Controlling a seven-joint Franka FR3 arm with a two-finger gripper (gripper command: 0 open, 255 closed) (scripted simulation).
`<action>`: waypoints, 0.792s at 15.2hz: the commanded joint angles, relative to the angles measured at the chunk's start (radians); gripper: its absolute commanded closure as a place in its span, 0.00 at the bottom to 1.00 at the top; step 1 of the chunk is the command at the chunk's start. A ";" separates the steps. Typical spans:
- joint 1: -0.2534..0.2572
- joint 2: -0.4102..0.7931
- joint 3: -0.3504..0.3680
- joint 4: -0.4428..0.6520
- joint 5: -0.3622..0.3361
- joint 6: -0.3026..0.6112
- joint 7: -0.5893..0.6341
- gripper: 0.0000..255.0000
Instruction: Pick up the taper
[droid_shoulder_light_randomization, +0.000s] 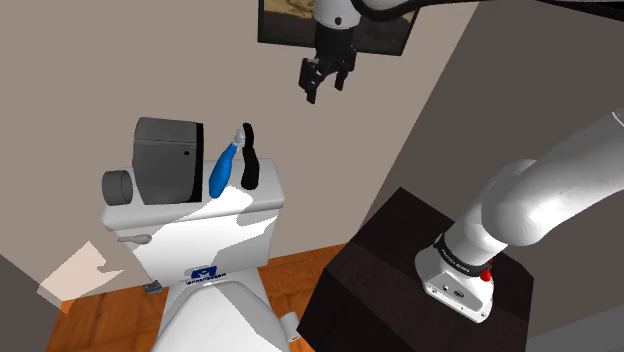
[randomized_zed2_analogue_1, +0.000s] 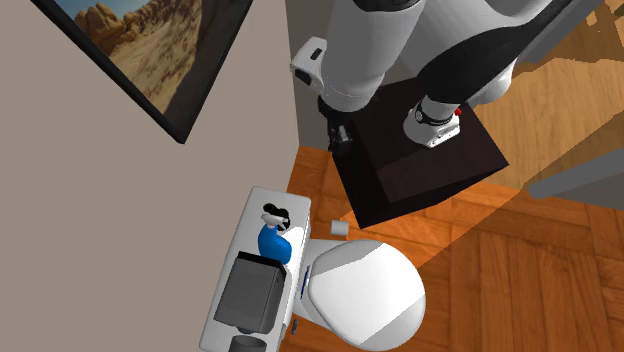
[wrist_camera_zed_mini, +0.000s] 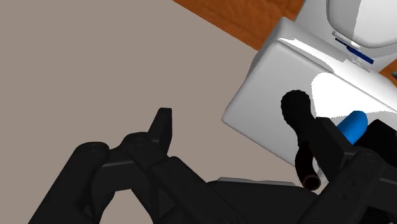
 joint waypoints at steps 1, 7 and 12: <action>-0.005 0.104 0.030 0.074 -0.029 0.004 0.070 0.00; 0.018 0.381 0.073 0.288 -0.126 -0.019 0.252 0.00; 0.075 0.623 0.065 0.521 -0.204 -0.077 0.370 0.00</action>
